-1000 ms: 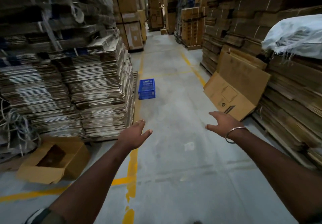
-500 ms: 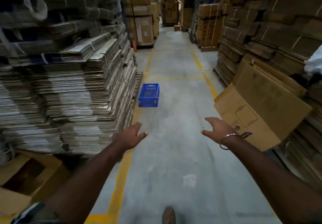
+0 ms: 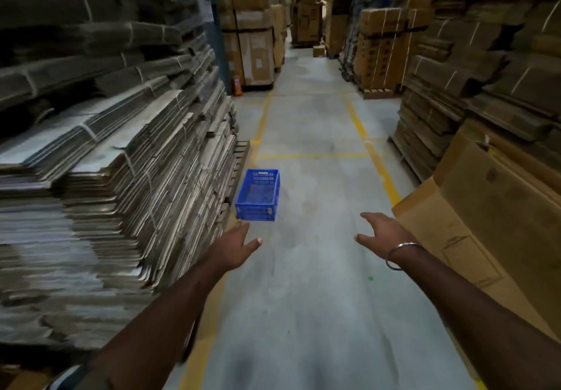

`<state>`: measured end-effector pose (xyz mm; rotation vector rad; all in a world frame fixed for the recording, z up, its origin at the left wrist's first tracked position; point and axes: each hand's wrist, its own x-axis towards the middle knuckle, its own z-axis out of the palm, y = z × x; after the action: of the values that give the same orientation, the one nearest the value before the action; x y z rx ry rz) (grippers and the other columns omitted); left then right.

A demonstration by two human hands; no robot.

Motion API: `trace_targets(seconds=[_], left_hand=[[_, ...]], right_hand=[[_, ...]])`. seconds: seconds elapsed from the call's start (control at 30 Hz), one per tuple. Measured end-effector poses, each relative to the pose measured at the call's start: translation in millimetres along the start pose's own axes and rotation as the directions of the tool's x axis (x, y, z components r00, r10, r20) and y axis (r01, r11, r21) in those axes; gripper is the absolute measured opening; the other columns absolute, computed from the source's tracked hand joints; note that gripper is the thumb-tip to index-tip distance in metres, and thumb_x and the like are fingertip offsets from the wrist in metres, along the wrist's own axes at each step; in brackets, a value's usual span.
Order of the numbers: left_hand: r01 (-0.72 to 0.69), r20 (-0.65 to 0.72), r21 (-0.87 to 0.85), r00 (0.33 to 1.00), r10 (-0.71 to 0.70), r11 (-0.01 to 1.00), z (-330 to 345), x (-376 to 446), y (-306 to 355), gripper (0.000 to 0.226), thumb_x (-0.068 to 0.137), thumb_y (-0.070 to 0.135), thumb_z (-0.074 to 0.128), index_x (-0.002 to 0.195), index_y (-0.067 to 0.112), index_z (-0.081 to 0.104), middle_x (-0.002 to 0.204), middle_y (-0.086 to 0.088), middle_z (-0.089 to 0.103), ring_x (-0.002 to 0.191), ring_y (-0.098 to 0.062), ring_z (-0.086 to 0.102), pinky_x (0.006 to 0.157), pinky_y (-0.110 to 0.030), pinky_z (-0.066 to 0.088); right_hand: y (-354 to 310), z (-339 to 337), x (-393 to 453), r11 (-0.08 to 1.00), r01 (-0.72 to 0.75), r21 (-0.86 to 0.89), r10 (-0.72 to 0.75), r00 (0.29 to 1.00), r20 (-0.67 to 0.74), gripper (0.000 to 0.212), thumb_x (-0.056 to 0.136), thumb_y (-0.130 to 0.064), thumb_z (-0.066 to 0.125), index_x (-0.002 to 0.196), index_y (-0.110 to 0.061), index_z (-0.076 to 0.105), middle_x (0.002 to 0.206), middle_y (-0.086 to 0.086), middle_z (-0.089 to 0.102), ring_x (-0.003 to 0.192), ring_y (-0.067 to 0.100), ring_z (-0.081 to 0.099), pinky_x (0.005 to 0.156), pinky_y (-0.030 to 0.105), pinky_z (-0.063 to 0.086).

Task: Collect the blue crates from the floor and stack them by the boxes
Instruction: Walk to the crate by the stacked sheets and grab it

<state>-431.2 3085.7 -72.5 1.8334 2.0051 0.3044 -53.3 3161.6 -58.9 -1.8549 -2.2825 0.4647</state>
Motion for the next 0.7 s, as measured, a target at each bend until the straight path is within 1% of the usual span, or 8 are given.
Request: trace_targets(seconds=[0.13, 0.27, 0.33, 0.43, 0.53, 0.6, 0.67, 0.7], left_hand=[[-0.012, -0.025, -0.031, 1.0, 0.011, 0.999, -3.3, 108.4, 9.3, 0.069, 0.102, 0.05, 0.05, 0.159, 0.019, 0.029, 0.166, -0.01, 0.028, 0.152, -0.026, 0.03, 0.116, -0.035, 0.029], [0.042, -0.014, -0.085, 0.999, -0.043, 0.996, 5.5, 212.8, 12.0, 0.076, 0.093, 0.067, 0.044, 0.157, 0.027, 0.033, 0.164, -0.007, 0.034, 0.15, -0.026, 0.034, 0.114, -0.039, 0.032], [0.091, 0.0, -0.128, 0.996, -0.092, 0.988, 2.9, 264.8, 12.2, 0.077, 0.09, 0.069, 0.044, 0.155, 0.028, 0.036, 0.161, -0.007, 0.04, 0.146, -0.028, 0.04, 0.113, -0.04, 0.036], [0.141, -0.039, -0.2, 0.988, -0.152, 0.97, -9.7, 341.7, 13.8, 0.081, 0.083, 0.072, 0.043, 0.15, 0.026, 0.044, 0.152, -0.007, 0.051, 0.138, -0.027, 0.051, 0.11, -0.04, 0.042], [0.189, -0.034, -0.256, 0.978, -0.204, 0.948, -15.3, 407.9, 4.3, 0.063, 0.091, 0.062, 0.052, 0.144, 0.027, 0.051, 0.142, -0.001, 0.059, 0.129, -0.021, 0.056, 0.105, -0.038, 0.045], [0.212, -0.042, -0.301, 0.971, -0.235, 0.93, -17.3, 449.7, -10.5, 0.06, 0.092, 0.066, 0.054, 0.139, 0.029, 0.056, 0.134, 0.006, 0.06, 0.123, -0.016, 0.058, 0.102, -0.036, 0.045], [0.255, -0.042, -0.325, 0.958, -0.283, 0.911, -22.4, 491.5, -24.4, 0.063, 0.088, 0.07, 0.052, 0.133, 0.026, 0.06, 0.129, 0.001, 0.063, 0.118, -0.02, 0.062, 0.096, -0.035, 0.047], [0.28, -0.032, -0.335, 0.951, -0.307, 0.9, -30.6, 508.9, -24.5, 0.057, 0.09, 0.063, 0.054, 0.131, 0.023, 0.062, 0.126, -0.003, 0.064, 0.114, -0.022, 0.063, 0.091, -0.033, 0.046]], right_hand=[[23.4, -3.3, 114.3, 1.0, 0.018, -0.005, -0.018, 1.0, 0.004, 0.075, 0.082, -0.051, 0.063, 0.146, -0.02, 0.04, 0.148, 0.006, 0.045, 0.134, 0.026, 0.043, 0.109, 0.039, 0.037], [51.0, -0.7, 233.7, 0.999, 0.05, -0.012, -0.049, 0.999, 0.02, 0.075, 0.081, -0.052, 0.062, 0.145, -0.019, 0.039, 0.148, 0.007, 0.045, 0.134, 0.027, 0.043, 0.109, 0.04, 0.037], [56.6, -6.9, 293.1, 0.996, 0.08, -0.029, -0.078, 0.995, 0.064, 0.075, 0.081, -0.053, 0.06, 0.146, -0.021, 0.038, 0.149, 0.006, 0.043, 0.135, 0.027, 0.042, 0.109, 0.042, 0.037], [49.9, -24.8, 387.5, 0.987, 0.141, -0.078, -0.135, 0.988, 0.081, 0.075, 0.08, -0.053, 0.058, 0.145, -0.023, 0.037, 0.149, 0.006, 0.043, 0.134, 0.028, 0.042, 0.107, 0.043, 0.039], [31.4, -35.4, 473.8, 0.979, 0.188, -0.082, -0.18, 0.979, 0.092, 0.073, 0.081, -0.05, 0.059, 0.145, -0.023, 0.038, 0.147, 0.006, 0.044, 0.133, 0.028, 0.044, 0.106, 0.041, 0.04], [17.8, -32.8, 525.8, 0.971, 0.222, -0.089, -0.211, 0.97, 0.124, 0.072, 0.082, -0.049, 0.059, 0.145, -0.023, 0.038, 0.147, 0.005, 0.044, 0.132, 0.028, 0.044, 0.106, 0.041, 0.041], [6.3, -24.5, 581.8, 0.961, 0.259, -0.1, -0.244, 0.959, 0.143, 0.072, 0.082, -0.05, 0.058, 0.145, -0.023, 0.037, 0.147, 0.006, 0.044, 0.132, 0.029, 0.044, 0.106, 0.042, 0.04], [0.8, -19.8, 611.2, 0.958, 0.269, -0.1, -0.252, 0.955, 0.153, 0.072, 0.082, -0.049, 0.058, 0.145, -0.023, 0.038, 0.147, 0.006, 0.044, 0.132, 0.029, 0.044, 0.106, 0.042, 0.04]])
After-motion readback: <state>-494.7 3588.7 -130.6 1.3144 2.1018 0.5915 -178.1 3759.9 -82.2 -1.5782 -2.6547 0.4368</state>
